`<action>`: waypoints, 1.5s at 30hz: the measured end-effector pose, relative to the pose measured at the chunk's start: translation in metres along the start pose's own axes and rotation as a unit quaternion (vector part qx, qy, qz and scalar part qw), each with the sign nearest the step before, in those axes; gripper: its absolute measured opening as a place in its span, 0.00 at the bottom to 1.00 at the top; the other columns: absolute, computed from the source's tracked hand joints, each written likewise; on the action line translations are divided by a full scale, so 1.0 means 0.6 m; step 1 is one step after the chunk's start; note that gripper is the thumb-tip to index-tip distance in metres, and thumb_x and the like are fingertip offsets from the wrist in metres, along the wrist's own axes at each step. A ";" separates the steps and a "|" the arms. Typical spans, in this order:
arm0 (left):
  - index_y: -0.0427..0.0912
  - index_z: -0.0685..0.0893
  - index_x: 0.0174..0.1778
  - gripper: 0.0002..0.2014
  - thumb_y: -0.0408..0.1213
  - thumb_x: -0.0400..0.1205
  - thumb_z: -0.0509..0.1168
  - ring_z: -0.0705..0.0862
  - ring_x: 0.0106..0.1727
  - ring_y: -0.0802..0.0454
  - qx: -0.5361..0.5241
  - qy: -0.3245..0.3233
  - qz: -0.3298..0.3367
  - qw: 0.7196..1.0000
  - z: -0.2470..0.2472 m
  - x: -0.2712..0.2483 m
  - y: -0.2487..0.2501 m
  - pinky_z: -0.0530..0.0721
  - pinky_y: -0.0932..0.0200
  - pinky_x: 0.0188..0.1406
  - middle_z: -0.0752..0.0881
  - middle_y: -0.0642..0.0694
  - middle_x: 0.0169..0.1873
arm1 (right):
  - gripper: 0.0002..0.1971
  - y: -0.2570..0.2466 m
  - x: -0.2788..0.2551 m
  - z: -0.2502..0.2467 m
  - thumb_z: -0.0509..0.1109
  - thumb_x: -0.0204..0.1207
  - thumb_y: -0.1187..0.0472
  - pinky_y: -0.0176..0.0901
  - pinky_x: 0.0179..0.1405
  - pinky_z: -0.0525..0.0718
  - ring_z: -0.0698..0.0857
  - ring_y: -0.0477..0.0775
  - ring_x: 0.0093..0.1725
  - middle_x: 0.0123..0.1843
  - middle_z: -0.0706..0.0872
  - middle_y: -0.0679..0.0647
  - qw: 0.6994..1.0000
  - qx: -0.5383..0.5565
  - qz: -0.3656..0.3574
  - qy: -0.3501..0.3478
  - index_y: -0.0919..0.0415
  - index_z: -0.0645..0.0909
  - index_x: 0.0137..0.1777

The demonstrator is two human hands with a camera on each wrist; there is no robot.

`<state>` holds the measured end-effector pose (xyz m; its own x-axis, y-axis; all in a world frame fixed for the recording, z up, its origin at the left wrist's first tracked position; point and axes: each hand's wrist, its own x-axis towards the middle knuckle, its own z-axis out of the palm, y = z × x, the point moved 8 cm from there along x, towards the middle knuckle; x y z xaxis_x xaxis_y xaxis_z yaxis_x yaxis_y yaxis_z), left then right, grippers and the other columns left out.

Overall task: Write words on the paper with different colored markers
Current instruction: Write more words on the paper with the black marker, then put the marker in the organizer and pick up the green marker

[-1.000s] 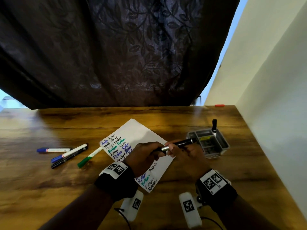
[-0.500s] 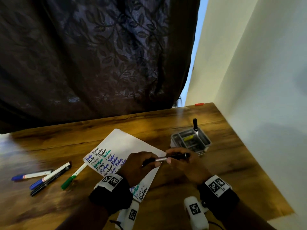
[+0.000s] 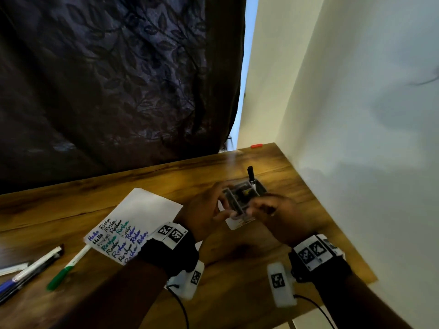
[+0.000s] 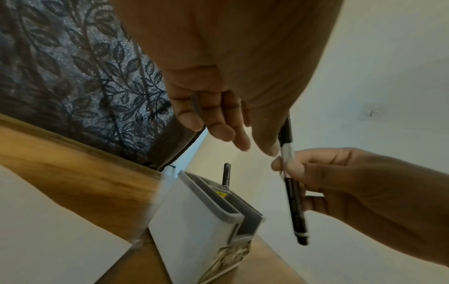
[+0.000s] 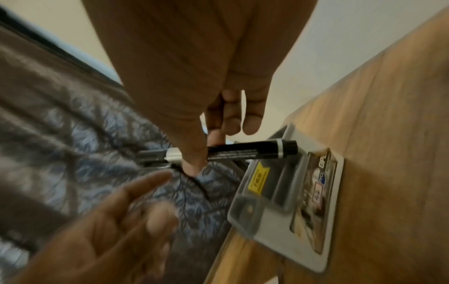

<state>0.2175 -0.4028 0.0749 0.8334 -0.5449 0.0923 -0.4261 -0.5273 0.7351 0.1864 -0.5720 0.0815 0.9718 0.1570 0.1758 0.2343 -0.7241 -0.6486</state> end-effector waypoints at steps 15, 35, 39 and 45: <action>0.59 0.71 0.68 0.19 0.48 0.82 0.67 0.81 0.43 0.64 0.040 0.010 -0.055 0.998 0.009 -0.011 -0.069 0.83 0.62 0.45 0.82 0.60 0.43 | 0.08 0.154 0.090 -0.032 0.80 0.70 0.53 0.33 0.44 0.83 0.84 0.46 0.40 0.41 0.91 0.51 0.964 0.114 0.181 0.157 0.57 0.89 0.42; 0.57 0.75 0.67 0.16 0.51 0.83 0.63 0.82 0.45 0.61 0.051 0.025 -0.107 0.993 -0.001 -0.056 -0.118 0.82 0.60 0.48 0.83 0.61 0.43 | 0.11 0.170 0.080 -0.006 0.77 0.70 0.43 0.43 0.49 0.84 0.85 0.50 0.46 0.52 0.85 0.50 0.977 -0.020 0.192 0.094 0.47 0.86 0.46; 0.57 0.75 0.66 0.15 0.50 0.84 0.62 0.82 0.45 0.62 0.056 0.038 -0.122 0.990 -0.029 -0.082 -0.124 0.80 0.62 0.47 0.83 0.60 0.42 | 0.10 0.106 0.086 -0.010 0.75 0.75 0.50 0.42 0.53 0.80 0.81 0.48 0.49 0.56 0.82 0.50 0.985 -0.052 0.131 0.102 0.50 0.86 0.53; 0.55 0.75 0.66 0.15 0.49 0.84 0.63 0.83 0.43 0.61 0.061 0.071 -0.188 0.978 -0.093 -0.161 -0.173 0.84 0.58 0.47 0.83 0.60 0.42 | 0.04 -0.039 0.110 0.041 0.74 0.76 0.56 0.25 0.44 0.76 0.81 0.37 0.42 0.53 0.83 0.48 0.996 -0.019 0.003 0.087 0.49 0.87 0.50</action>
<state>0.2008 -0.2591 0.0271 0.9759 -0.2064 -0.0709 -0.1118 -0.7520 0.6496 0.2458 -0.5279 0.0901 0.9531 0.0363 0.3004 0.2248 -0.7495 -0.6227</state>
